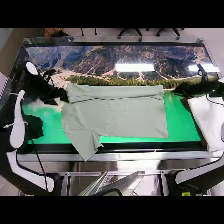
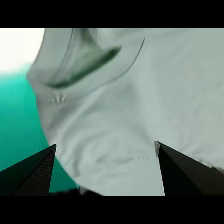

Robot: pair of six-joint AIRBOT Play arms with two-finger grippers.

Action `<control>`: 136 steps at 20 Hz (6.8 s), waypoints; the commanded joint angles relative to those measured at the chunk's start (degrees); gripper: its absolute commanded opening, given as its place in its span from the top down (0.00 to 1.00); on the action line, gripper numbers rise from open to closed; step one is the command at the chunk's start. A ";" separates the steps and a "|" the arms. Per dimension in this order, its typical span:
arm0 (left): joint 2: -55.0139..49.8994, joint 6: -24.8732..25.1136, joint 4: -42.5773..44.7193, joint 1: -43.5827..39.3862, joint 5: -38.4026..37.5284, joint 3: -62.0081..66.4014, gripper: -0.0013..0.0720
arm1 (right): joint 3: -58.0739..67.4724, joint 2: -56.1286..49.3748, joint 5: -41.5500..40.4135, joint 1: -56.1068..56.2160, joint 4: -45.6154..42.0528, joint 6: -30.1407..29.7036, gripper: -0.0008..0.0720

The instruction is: Fold the shirts.

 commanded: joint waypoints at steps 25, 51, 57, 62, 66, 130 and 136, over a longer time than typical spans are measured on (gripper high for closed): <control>28.57 16.00 -32.00 5.60 32.20 -60.98 0.96 | -43.12 14.99 -5.31 -6.80 -7.56 -0.17 0.46; 33.94 9.33 -18.14 9.14 20.22 -36.15 0.97 | -32.22 21.75 -15.74 1.46 10.97 3.15 0.96; 12.92 11.96 -18.05 0.48 31.15 -20.04 0.96 | -25.07 7.10 -23.54 5.86 16.59 -2.80 0.96; -0.87 11.80 -17.49 -2.67 30.80 -7.28 0.89 | -22.47 2.08 -25.03 7.26 16.68 -7.87 0.86; -5.53 10.93 -17.49 -1.86 24.61 1.92 0.02 | -18.97 3.98 -21.29 2.84 14.64 -7.78 0.39; 48.00 18.38 -55.23 10.91 8.96 -12.13 0.96 | 9.35 1.55 -18.45 38.05 10.49 8.92 0.22; 47.98 18.36 -55.28 10.91 5.27 -12.11 0.96 | 0.98 2.97 -4.48 23.85 -6.29 16.74 0.10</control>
